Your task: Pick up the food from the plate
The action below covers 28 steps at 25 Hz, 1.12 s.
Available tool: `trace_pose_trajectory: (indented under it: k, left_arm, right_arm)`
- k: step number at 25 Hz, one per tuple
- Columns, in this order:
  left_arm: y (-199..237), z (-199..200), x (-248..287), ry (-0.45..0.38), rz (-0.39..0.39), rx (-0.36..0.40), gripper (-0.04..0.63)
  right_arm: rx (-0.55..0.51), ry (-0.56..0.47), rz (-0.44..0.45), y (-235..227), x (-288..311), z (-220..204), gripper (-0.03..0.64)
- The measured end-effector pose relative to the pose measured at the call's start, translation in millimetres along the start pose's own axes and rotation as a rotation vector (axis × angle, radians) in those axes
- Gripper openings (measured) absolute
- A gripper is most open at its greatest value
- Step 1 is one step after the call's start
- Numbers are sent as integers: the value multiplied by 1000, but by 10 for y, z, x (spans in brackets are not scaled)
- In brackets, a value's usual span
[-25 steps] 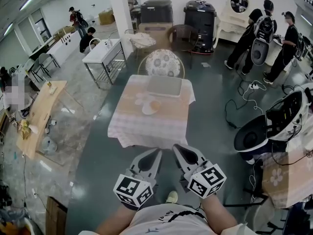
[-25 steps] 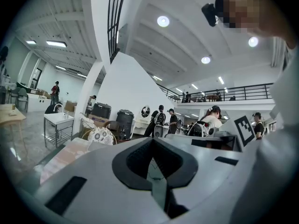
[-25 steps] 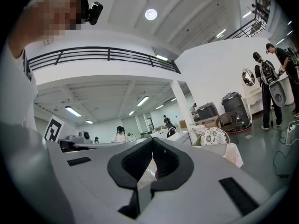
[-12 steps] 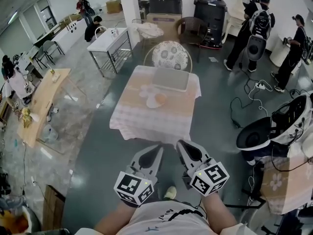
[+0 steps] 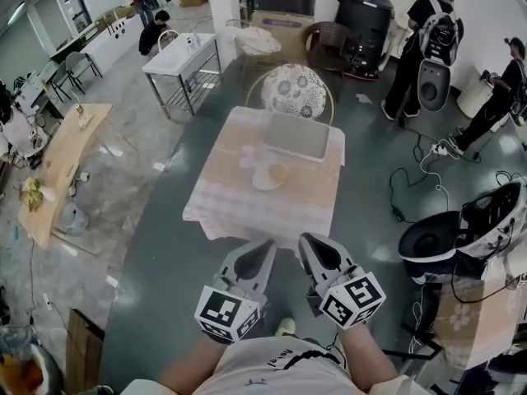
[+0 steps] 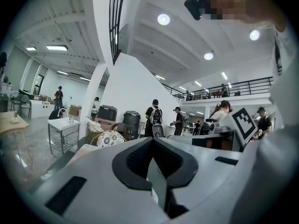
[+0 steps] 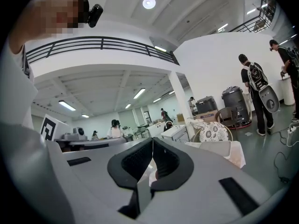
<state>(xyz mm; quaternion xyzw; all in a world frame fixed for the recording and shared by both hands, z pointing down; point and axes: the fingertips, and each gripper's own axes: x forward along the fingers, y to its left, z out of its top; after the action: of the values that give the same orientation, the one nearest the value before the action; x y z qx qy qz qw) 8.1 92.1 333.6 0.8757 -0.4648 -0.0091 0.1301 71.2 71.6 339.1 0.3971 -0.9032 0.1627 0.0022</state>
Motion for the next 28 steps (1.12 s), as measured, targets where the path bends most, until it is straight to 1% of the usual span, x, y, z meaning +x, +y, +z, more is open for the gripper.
trace_pose_trajectory:
  k: [5,9,13,19,25,28]
  left_arm:
    - [529,76,254,-2,-18,0,6]
    - [875,63,397,8,-50,-5,6]
    - [1110,11,635,22,-81,9,6]
    - [1354,-103,1027,37,-107,0,6]
    - [1696,-337,1493,49,-102,-44,6]
    - [1831,-481,1729,61,-95,-51,6]
  right_arm:
    - [-13,13,-15,-107,516,16,15]
    - [-28,24,-46,-178,855,8,17]
    - [-54,56,-89,-386,1103,-67,17]
    - [-98,97,-120,-745,1423,-156,17]
    - [-123,169,-110,-1172,1858,-432,18]
    - [-128,205,-101,-1412,2051,-599,20]
